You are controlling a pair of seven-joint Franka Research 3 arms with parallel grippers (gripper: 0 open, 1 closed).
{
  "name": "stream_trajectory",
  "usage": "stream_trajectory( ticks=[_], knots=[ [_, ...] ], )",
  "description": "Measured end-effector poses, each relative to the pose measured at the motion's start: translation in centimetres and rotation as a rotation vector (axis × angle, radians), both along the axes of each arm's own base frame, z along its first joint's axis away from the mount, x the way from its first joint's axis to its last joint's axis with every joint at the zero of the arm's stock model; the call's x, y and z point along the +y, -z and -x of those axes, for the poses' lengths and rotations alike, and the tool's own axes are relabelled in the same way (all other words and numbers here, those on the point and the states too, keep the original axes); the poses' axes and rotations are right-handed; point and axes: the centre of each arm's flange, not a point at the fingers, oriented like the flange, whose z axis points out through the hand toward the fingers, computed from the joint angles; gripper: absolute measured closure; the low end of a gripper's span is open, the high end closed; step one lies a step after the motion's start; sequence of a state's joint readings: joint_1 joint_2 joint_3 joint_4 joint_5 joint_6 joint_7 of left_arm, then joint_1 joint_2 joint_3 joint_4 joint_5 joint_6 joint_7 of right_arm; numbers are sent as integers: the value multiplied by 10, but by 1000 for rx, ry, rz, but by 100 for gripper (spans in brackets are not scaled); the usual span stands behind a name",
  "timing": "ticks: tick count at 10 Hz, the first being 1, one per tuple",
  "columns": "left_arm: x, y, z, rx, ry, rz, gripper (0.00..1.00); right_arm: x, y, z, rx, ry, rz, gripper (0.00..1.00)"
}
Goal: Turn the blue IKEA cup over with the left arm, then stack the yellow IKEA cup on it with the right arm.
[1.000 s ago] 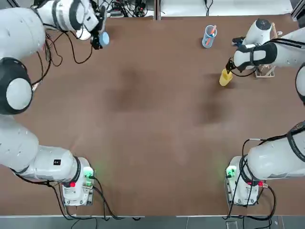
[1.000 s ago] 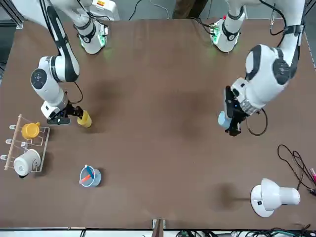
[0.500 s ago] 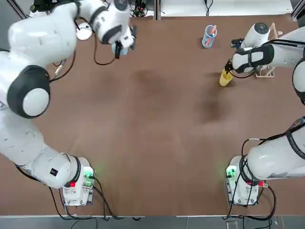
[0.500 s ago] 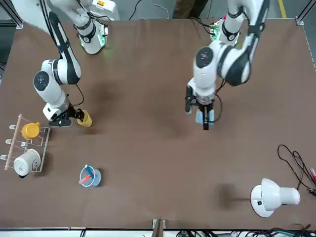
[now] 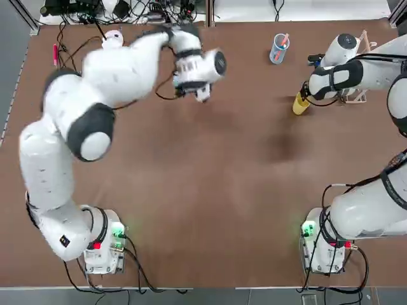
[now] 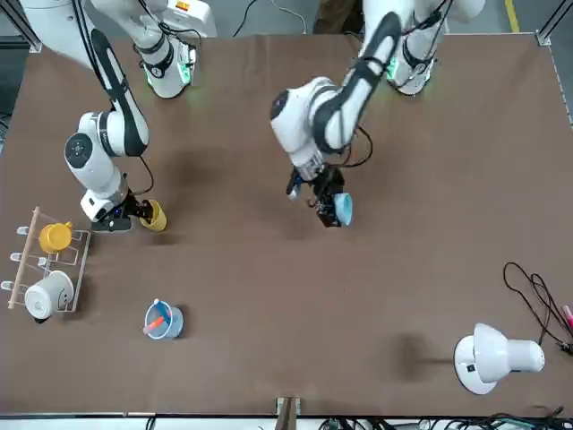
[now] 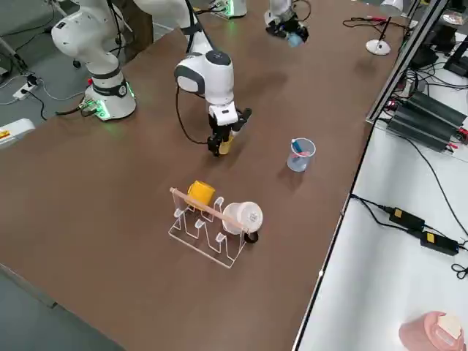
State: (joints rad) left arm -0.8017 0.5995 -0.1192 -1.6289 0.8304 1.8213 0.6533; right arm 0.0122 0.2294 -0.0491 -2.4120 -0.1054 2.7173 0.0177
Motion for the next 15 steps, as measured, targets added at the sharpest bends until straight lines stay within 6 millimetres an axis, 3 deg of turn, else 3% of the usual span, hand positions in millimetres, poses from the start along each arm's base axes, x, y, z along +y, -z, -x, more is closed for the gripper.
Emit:
stream_trajectory(
  ticks=[4,8,12,15],
  knots=[
    [-54,63,32,-94,128,-203,34,-1,-1,-1,-4,2,-1,90],
    [-75,106,61,-146,196,-330,34,-1,-3,-2,-7,14,-1,93],
    [-97,154,103,-197,260,-419,34,-1,-7,-6,26,66,0,93],
    [-102,167,114,-219,275,-444,33,-3,-28,-20,85,101,11,96]
  ],
)
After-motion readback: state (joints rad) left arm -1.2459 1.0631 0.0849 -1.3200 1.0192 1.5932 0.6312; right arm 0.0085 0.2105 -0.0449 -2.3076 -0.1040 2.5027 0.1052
